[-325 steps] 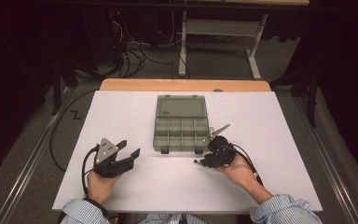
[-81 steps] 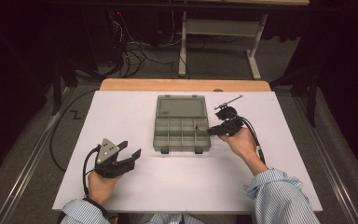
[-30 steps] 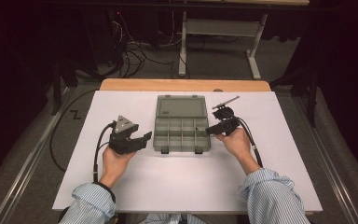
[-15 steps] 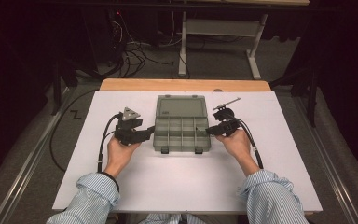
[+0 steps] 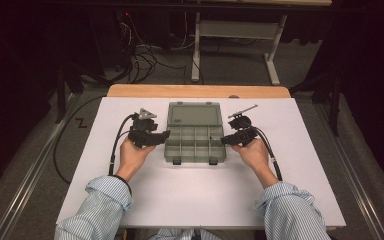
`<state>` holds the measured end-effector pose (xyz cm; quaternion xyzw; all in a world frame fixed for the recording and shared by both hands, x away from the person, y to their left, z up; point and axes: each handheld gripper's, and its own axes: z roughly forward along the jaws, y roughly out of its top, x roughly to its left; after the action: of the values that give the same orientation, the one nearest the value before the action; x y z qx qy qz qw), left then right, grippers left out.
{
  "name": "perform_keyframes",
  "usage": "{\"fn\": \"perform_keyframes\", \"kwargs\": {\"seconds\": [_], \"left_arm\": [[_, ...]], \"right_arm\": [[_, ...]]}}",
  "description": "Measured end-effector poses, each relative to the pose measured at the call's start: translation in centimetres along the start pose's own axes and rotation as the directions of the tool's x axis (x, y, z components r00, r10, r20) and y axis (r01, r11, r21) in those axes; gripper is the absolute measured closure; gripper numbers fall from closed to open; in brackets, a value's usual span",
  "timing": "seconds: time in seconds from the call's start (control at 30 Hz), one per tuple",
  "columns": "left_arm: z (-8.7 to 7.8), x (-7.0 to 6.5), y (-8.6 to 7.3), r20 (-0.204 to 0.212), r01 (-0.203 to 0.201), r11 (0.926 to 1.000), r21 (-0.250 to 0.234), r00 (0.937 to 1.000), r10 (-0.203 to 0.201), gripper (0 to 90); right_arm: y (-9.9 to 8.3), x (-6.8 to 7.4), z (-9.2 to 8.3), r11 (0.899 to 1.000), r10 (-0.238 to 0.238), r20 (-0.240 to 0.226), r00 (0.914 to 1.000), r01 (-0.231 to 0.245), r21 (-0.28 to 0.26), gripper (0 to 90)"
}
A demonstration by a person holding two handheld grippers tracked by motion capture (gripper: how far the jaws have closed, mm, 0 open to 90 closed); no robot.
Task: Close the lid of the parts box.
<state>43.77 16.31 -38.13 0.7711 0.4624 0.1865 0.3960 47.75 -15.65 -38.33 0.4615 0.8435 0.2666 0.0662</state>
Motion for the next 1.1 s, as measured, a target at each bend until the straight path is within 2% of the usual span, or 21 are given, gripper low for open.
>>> {"fn": "perform_keyframes", "kwargs": {"seconds": [0.1,0.47,0.6,0.8,1.1], "left_arm": [[0.4,0.1,0.5,-0.008,-0.007,0.9999,0.014,0.9999,0.007,42.5],[2.1,0.2,1.9,0.009,-0.022,0.9967,0.078,0.9997,0.021,42.1],[2.7,0.6,2.3,0.017,-0.005,0.9948,0.101,0.9998,0.004,42.1],[3.2,1.2,3.1,0.003,0.026,0.9920,0.123,0.9996,-0.027,42.2],[4.3,1.6,4.4,-0.024,0.039,0.9855,0.165,0.9991,-0.036,41.9]], "right_arm": [[0.0,0.0,0.0,1.000,-0.003,-0.002,1.0000,0.003,-0.002,76.3],[0.0,-0.1,0.0,1.000,-0.008,-0.002,1.0000,0.008,-0.003,76.2],[0.0,-0.1,0.0,1.000,-0.012,-0.002,0.9999,0.012,-0.005,76.3],[0.0,0.0,0.0,1.000,-0.009,-0.001,1.0000,0.009,-0.004,76.3],[-0.1,0.0,0.0,1.000,-0.016,0.000,0.9999,0.016,-0.010,76.3]]}}
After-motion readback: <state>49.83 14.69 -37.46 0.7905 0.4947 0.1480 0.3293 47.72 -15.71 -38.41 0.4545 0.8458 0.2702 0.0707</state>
